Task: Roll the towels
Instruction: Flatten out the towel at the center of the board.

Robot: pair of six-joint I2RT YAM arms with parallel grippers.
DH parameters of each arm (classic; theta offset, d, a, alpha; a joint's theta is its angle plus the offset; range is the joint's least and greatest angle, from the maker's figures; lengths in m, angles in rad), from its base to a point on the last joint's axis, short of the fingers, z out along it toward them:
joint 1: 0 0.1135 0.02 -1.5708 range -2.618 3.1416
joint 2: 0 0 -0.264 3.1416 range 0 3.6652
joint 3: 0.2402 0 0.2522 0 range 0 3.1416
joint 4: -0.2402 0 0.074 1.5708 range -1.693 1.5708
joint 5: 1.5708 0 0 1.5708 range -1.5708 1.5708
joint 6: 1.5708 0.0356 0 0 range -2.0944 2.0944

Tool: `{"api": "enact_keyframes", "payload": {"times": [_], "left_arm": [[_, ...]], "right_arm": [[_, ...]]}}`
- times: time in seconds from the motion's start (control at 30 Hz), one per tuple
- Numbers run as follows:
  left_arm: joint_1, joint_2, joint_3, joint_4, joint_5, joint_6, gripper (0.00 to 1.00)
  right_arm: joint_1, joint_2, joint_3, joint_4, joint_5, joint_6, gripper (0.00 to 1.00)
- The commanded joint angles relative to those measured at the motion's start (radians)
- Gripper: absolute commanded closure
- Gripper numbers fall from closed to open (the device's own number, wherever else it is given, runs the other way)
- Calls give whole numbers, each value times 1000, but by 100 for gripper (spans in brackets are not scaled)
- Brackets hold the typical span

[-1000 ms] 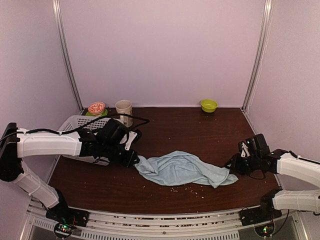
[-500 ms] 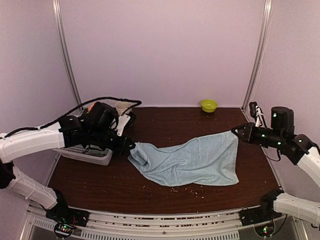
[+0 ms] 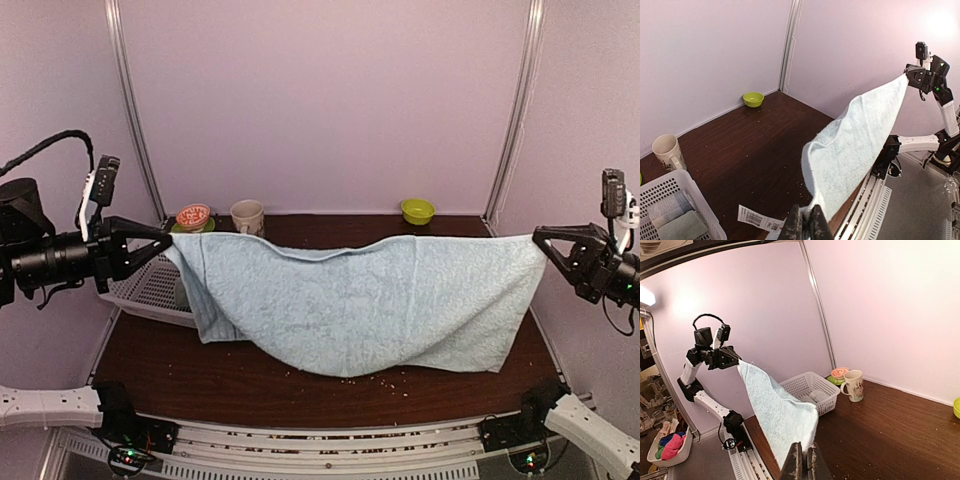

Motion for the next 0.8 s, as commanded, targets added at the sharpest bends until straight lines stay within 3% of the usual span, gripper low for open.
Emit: {"api": "enact_keyframes", "payload": {"times": [0.0,0.13,0.33,0.53,0.77], "left_arm": [[-6,19,17,11,17,28,100],[11,148,-25,105,-50,91,100],[171,505,-39,281,96,110,100],[323,726,-17,433,93,58,100],[361,829,-9,428,-12,53,100]], "right_arm": [[4,16,-20,129,-19,97,100],[-4,120,-153,185,146,107,100],[-107,348,-290,346,368,151,100],[-232,568,-290,398,505,113,100],[-262,705,-245,362,581,108,100]]}}
